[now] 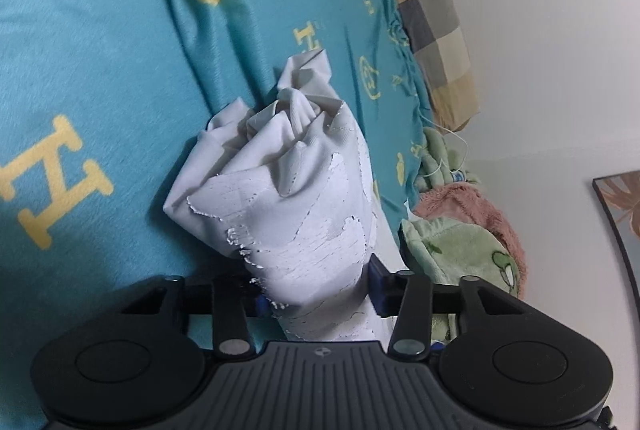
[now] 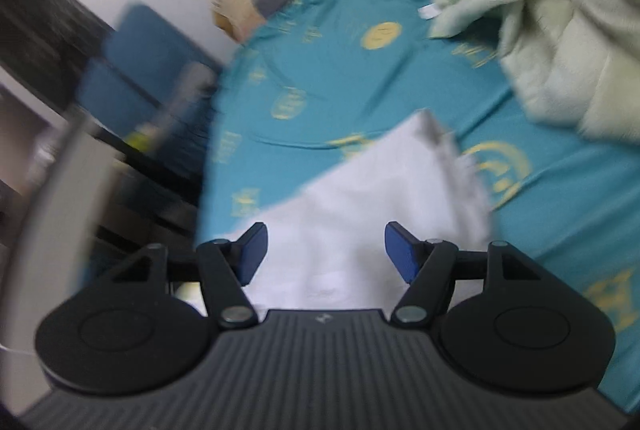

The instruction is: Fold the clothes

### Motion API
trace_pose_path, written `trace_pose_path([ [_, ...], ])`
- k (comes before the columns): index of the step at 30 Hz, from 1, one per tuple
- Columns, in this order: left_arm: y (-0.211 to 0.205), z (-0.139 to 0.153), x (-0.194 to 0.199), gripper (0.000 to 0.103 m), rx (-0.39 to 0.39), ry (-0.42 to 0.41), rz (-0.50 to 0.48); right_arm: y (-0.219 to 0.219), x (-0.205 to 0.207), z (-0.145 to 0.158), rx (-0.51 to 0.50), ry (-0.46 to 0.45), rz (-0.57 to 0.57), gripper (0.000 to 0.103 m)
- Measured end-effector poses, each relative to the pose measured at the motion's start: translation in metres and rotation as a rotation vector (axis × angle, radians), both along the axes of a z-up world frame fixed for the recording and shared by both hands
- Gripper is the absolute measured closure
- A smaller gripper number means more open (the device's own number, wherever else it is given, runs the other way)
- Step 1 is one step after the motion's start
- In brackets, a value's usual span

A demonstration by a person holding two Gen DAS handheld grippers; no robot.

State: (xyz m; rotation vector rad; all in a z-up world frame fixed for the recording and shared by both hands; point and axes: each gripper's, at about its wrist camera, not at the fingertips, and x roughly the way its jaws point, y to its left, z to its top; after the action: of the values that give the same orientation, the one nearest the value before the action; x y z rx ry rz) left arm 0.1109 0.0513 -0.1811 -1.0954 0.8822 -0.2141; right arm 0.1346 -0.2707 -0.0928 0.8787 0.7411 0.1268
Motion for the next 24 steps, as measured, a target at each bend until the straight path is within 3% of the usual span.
trace_pose_path([
  [4, -0.005, 0.008, 0.002, 0.070, 0.031, -0.045, -0.006, 0.015, -0.011, -0.032, 0.322, 0.093, 0.058, 0.035],
  [7, -0.007, 0.010, 0.002, 0.071, 0.039, -0.053, -0.003, 0.026, -0.011, -0.070, 0.516, 0.229, 0.062, 0.035],
  [10, -0.006, 0.016, -0.001, 0.071, 0.031, -0.060, -0.001, 0.034, -0.012, -0.090, 0.562, 0.298, 0.044, 0.036],
  [14, -0.001, 0.020, -0.005, 0.071, 0.022, -0.073, 0.004, 0.032, -0.008, -0.101, 0.591, 0.312, -0.013, 0.035],
  [22, 0.004, 0.022, -0.009, 0.072, 0.006, -0.070, 0.016, 0.001, -0.023, -0.102, 0.507, 0.277, -0.270, 0.036],
  [24, 0.001, 0.023, -0.008, 0.072, 0.008, -0.071, 0.014, -0.003, -0.023, -0.101, 0.471, 0.268, -0.298, 0.045],
])
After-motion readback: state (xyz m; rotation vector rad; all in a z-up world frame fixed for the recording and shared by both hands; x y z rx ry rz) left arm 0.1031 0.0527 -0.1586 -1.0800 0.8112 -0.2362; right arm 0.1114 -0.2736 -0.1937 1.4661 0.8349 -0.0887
